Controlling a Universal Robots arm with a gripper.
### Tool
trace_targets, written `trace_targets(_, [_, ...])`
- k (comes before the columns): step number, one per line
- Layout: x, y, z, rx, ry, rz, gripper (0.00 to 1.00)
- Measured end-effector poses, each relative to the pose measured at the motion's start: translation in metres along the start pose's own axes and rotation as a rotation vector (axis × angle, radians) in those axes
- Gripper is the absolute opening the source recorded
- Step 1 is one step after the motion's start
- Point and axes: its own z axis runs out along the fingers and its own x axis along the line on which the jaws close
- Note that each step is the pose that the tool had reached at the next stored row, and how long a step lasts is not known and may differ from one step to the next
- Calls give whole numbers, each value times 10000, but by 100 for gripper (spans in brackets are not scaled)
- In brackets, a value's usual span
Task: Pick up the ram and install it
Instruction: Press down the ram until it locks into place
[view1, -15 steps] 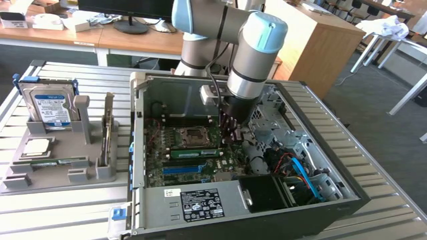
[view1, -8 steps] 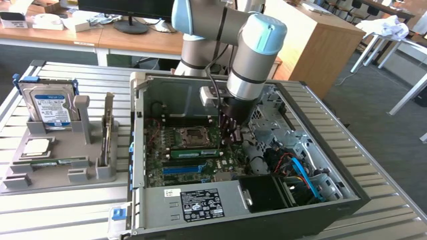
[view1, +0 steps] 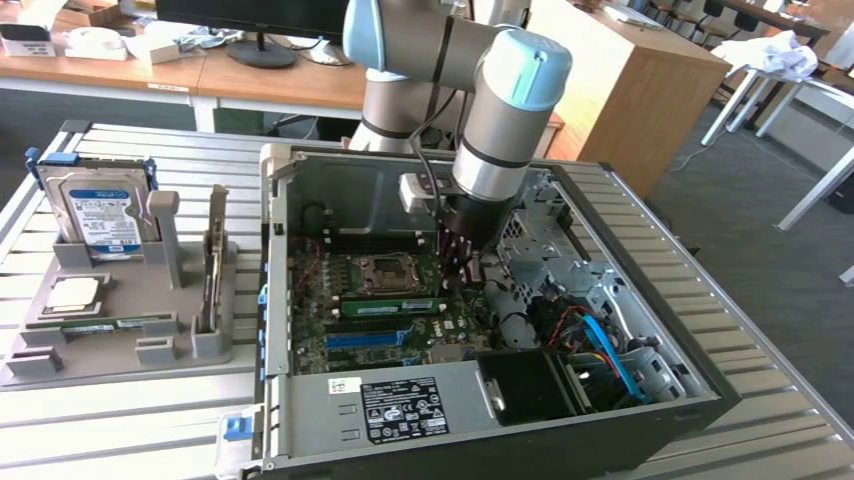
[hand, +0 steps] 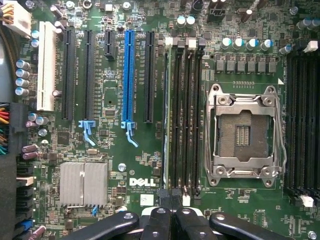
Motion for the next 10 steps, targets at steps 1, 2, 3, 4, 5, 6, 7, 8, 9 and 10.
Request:
trace_targets(1, [0,0,0,0,0,-1,10])
trace_targets(2, [0,0,0,0,0,-1,10])
trace_targets(3, [0,0,0,-1,0,-1,10])
trace_targets(4, [0,0,1,-1,2,-1,10])
trace_targets(5, [-1,-1,14,0,0,-2,10])
trace_targets(6, [-1,-1,31,0,1,-1,10])
trace_targets(7, [0,-1,43,-1,3,-2,10])
trace_targets(8, [0,-1,43,-1,2,-2,10])
trace_targets(9, [0,-1,44,-1,2,-2,10])
trace_targets(10, [-1,-1,46,0,1,-2,10])
